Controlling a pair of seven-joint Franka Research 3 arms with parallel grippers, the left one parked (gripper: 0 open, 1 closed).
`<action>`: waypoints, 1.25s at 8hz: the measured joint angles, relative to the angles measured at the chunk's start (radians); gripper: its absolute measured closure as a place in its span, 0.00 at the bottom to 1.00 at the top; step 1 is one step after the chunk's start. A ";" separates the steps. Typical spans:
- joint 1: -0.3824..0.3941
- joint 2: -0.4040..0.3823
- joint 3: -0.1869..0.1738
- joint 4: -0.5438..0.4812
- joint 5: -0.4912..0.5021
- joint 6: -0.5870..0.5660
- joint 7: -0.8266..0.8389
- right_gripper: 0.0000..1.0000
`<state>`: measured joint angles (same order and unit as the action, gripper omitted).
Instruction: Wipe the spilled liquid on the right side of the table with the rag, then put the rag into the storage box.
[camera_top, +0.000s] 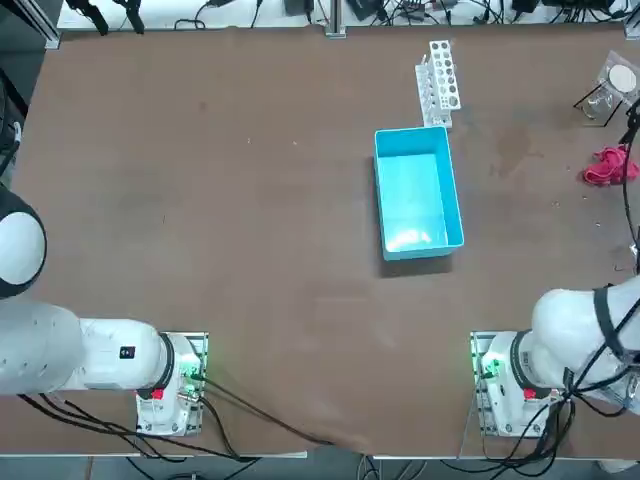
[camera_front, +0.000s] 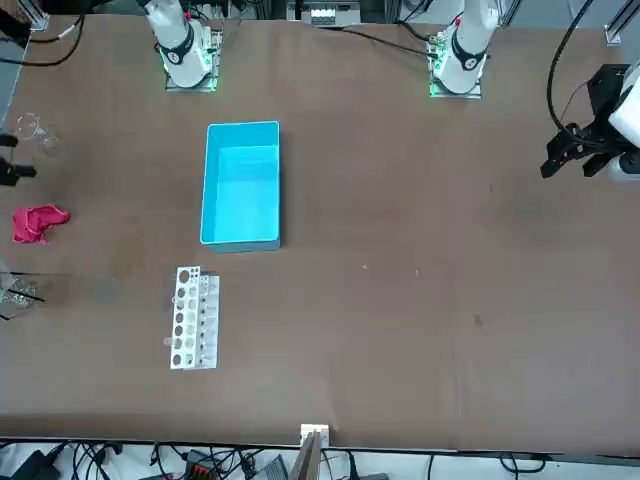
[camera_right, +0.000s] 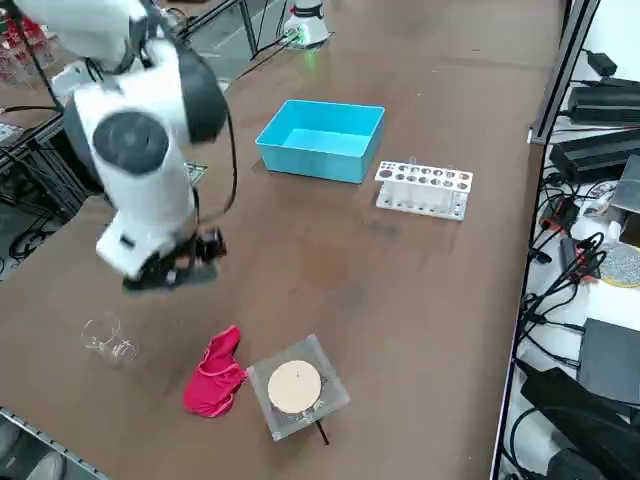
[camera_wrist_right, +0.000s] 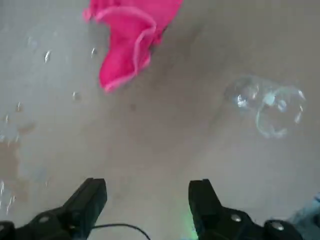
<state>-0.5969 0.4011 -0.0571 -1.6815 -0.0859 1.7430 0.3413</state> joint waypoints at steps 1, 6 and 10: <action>-0.018 0.031 0.001 -0.019 0.003 0.120 0.009 0.00; -0.060 0.173 0.005 -0.092 0.033 0.565 0.092 0.00; -0.061 0.191 0.010 -0.087 0.034 0.595 0.095 0.23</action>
<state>-0.6577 0.5925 -0.0473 -1.7685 -0.0515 2.3381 0.4359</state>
